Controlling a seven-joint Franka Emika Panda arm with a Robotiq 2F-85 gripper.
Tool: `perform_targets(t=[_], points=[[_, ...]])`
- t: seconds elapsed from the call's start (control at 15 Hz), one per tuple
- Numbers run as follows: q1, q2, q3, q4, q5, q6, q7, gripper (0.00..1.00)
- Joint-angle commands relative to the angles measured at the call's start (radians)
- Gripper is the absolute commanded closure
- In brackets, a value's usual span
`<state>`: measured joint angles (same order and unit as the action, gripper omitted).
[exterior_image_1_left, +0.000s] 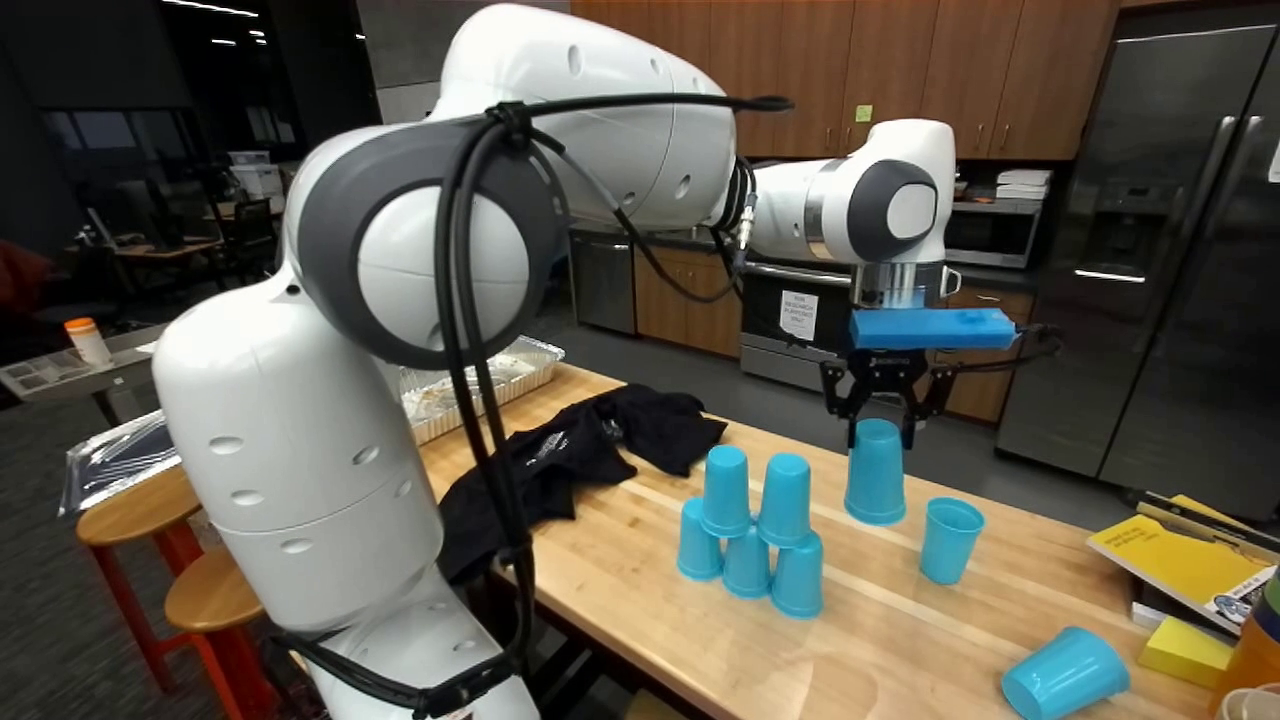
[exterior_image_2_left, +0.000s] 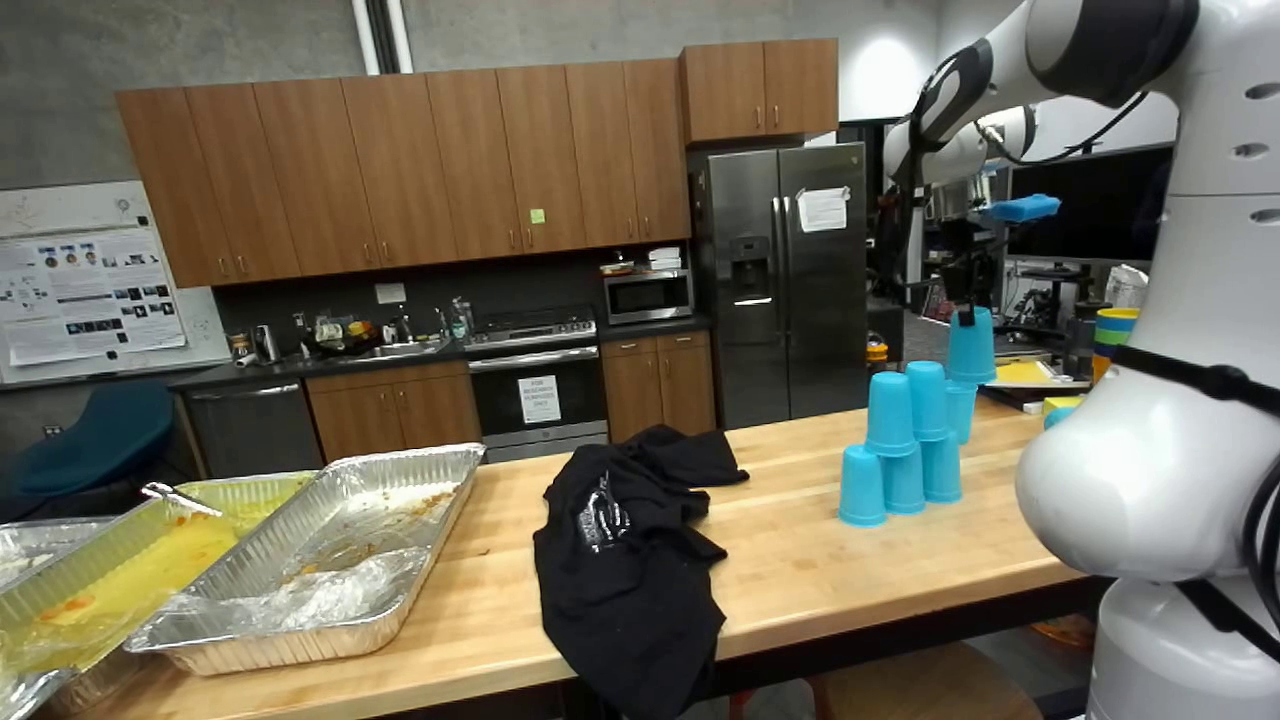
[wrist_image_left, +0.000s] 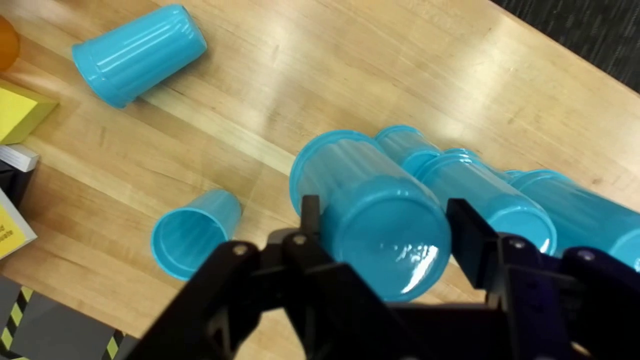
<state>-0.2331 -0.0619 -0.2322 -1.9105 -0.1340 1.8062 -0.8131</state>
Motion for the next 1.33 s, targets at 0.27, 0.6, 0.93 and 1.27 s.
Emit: perform_targets(t=[0.27, 0.6, 0.93, 1.27], points=[[0.006, -0.022, -0.014, 0.140, -0.005, -0.088, -0.078, 0.62], [0.015, -0.033, -0.002, 0.153, -0.011, -0.055, -0.034, 0.62], [0.011, -0.016, -0.010, 0.158, -0.003, -0.069, -0.059, 0.37], [0.010, -0.021, -0.013, 0.150, 0.008, -0.068, -0.069, 0.62]])
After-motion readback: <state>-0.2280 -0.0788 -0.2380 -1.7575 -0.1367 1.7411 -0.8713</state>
